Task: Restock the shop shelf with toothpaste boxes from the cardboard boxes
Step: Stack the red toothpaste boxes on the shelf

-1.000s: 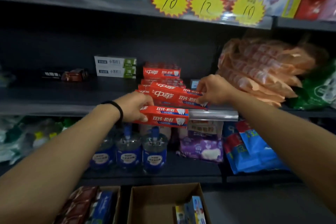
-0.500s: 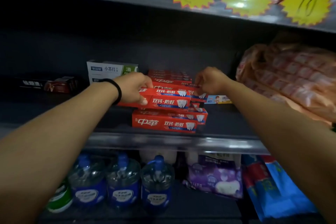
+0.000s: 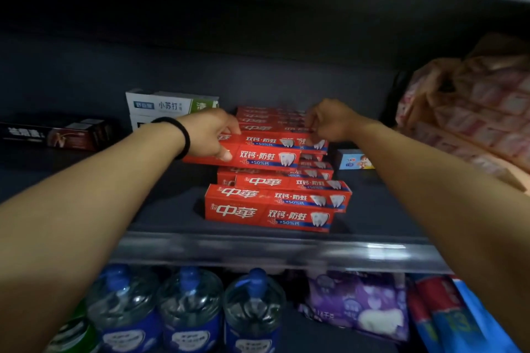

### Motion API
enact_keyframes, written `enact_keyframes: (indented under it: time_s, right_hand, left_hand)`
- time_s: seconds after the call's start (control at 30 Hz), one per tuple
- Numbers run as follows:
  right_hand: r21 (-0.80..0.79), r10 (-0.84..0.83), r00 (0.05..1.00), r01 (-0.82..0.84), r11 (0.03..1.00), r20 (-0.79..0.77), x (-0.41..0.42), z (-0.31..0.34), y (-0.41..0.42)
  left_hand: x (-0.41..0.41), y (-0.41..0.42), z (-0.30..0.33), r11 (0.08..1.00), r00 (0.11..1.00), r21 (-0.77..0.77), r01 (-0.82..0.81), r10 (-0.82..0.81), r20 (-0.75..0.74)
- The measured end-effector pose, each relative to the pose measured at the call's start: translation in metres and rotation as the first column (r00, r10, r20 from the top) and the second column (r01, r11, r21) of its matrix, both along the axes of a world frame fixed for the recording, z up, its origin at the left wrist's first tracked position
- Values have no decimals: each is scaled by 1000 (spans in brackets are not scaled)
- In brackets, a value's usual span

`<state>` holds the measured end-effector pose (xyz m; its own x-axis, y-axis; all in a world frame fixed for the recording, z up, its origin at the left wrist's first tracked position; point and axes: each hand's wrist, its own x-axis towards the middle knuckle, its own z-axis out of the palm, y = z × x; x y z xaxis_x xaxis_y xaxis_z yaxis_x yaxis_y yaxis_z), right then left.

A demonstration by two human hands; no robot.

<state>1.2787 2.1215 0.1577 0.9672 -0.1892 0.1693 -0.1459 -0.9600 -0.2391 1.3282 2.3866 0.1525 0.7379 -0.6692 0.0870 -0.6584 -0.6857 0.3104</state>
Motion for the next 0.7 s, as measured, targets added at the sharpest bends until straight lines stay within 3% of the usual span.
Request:
enact_keyframes:
  time_s: [0.7]
  right_hand:
    - [-170,75,994,-60,984,77,21,-20,-13]
  left_hand:
    - [11,-12,-4,1000,999,9,-30,30,-18]
